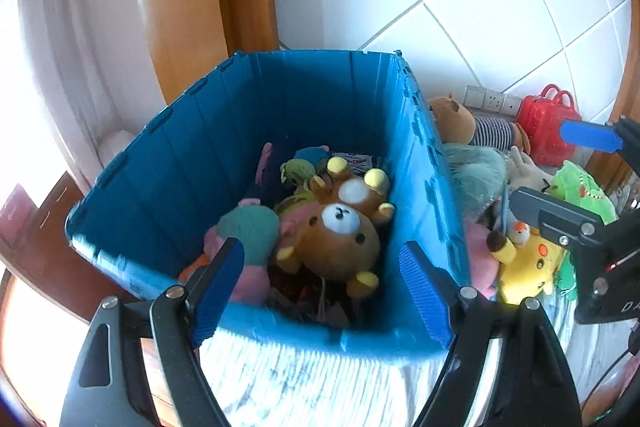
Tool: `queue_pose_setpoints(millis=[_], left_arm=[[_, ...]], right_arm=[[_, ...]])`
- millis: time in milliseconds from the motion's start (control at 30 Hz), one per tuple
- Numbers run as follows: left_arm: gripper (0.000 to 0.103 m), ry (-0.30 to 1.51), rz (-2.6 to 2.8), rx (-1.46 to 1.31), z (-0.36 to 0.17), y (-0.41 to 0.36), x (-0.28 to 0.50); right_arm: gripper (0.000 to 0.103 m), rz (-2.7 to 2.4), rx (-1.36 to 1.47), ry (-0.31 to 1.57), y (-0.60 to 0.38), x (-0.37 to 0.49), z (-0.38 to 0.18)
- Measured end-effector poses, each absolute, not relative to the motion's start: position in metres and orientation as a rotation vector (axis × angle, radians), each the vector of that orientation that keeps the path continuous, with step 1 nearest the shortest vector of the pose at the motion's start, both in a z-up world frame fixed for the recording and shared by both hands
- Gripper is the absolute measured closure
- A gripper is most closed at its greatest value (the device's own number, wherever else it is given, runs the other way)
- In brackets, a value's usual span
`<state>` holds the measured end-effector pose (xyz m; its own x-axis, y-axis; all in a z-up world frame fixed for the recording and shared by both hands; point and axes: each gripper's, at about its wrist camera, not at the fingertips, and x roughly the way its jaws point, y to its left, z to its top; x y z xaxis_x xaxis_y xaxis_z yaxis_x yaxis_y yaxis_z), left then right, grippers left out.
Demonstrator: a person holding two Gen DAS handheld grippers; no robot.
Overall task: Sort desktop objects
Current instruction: 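Withdraw both tools from the crate back toward the toy pile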
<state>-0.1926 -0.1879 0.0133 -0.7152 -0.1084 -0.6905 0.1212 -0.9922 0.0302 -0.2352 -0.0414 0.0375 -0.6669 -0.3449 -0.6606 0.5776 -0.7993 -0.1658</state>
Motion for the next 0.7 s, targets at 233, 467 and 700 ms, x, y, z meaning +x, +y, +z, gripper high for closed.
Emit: queue_pose_setpoints(millis=[233,467,700], left_arm=[[0.023,0.071,-2.796,1.067,0.004,-0.15,-0.154],[0.023,0.055,-2.779,1.038,-0.012,-0.094,-0.132],[0.023,0.054,-2.824,1.092,-0.027,-0.044,-0.131]], right_arm=[[0.003,-2.414,0.827,0.449,0.003,-0.199,0.024],[0.003,-2.409,0.863,0.394,0.054,-0.179,0.009],[0.003,-2.43,0.93,0.33,0.105,-0.174,-0.009]])
